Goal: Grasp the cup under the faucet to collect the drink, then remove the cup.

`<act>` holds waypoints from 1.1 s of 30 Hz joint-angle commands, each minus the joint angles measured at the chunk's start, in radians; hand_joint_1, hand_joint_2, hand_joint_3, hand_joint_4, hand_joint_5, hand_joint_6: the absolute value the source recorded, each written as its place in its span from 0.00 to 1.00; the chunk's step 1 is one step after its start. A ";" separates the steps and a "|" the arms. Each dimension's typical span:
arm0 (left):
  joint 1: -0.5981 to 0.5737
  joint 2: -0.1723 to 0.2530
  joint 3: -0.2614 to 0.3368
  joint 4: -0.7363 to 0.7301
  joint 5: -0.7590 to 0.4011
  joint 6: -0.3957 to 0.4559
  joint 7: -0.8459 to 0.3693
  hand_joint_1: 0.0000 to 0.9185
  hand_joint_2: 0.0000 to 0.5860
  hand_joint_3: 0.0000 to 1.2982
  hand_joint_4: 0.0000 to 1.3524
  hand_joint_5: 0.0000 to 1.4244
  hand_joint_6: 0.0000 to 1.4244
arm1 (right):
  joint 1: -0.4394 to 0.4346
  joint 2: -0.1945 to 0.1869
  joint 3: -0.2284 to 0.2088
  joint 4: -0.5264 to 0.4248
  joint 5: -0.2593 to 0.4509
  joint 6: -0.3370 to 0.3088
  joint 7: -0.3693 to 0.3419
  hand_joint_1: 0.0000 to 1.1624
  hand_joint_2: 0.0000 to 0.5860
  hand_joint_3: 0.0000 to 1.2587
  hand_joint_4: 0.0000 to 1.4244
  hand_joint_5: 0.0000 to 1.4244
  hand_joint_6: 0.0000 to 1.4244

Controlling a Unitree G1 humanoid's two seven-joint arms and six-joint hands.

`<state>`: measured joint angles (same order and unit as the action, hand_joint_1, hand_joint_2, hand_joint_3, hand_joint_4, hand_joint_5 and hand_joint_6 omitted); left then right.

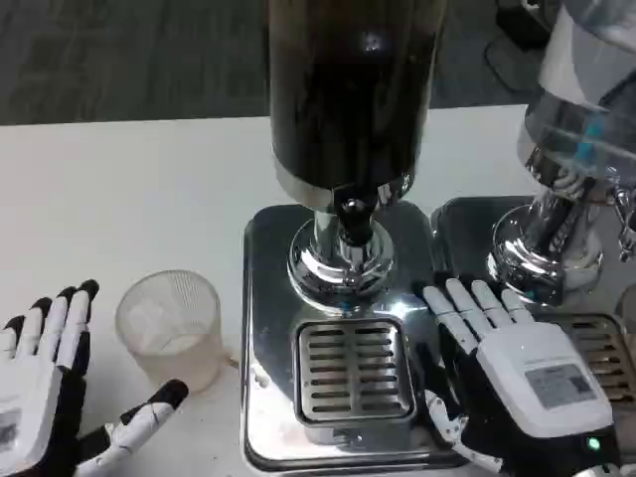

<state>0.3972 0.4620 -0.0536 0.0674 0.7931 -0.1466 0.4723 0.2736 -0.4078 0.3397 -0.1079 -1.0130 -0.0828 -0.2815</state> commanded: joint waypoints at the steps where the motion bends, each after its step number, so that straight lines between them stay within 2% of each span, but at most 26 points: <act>1: 0.014 -0.004 -0.001 -0.015 0.007 0.019 0.008 0.00 0.15 0.00 0.00 0.00 0.00 | -0.013 -0.014 -0.007 0.012 0.014 -0.012 -0.009 0.41 1.00 0.04 0.00 0.00 0.00; 10: 0.011 -0.004 -0.005 -0.016 0.003 0.023 0.003 0.00 0.15 0.00 0.00 0.00 0.00 | -0.019 -0.014 -0.005 0.023 0.030 -0.011 -0.004 0.41 1.00 0.04 0.00 0.00 0.00; 13: 0.014 -0.007 -0.002 -0.016 -0.007 0.022 0.002 0.00 0.15 0.00 0.00 0.00 0.00 | -0.022 -0.022 0.011 0.017 0.028 -0.025 0.017 0.41 1.00 0.04 0.00 0.00 0.00; 17: 0.022 0.000 0.011 0.002 -0.025 -0.020 0.032 0.00 0.15 0.00 0.00 0.00 0.00 | -0.014 0.005 0.007 0.015 0.026 0.009 0.011 0.41 1.00 0.04 0.00 0.00 0.00; 24: 0.021 0.004 0.027 0.051 -0.074 -0.094 0.062 0.00 0.12 0.00 0.00 0.00 0.00 | -0.012 0.015 0.026 0.015 0.006 0.016 0.002 0.41 1.00 0.04 0.00 0.00 0.00; 28: -0.006 0.016 0.053 0.174 -0.150 -0.280 0.139 0.00 0.09 0.00 0.00 0.00 0.00 | -0.001 0.043 0.042 0.024 -0.007 0.041 -0.024 0.41 1.00 0.04 0.00 0.00 0.00; 30: -0.041 0.033 0.054 0.255 -0.189 -0.369 0.134 0.00 0.08 0.00 0.00 0.00 0.00 | 0.004 0.062 0.054 0.029 -0.023 0.057 -0.045 0.41 1.00 0.04 0.00 0.00 0.00; 33: -0.099 0.051 0.054 0.358 -0.231 -0.459 0.117 0.00 0.06 0.00 0.00 0.00 0.00 | 0.008 0.091 0.075 0.039 -0.043 0.081 -0.072 0.41 1.00 0.04 0.00 0.00 0.00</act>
<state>0.3454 0.4861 -0.0070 0.3459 0.5947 -0.5318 0.5980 0.2715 -0.3408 0.3963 -0.0833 -1.0371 -0.0277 -0.3186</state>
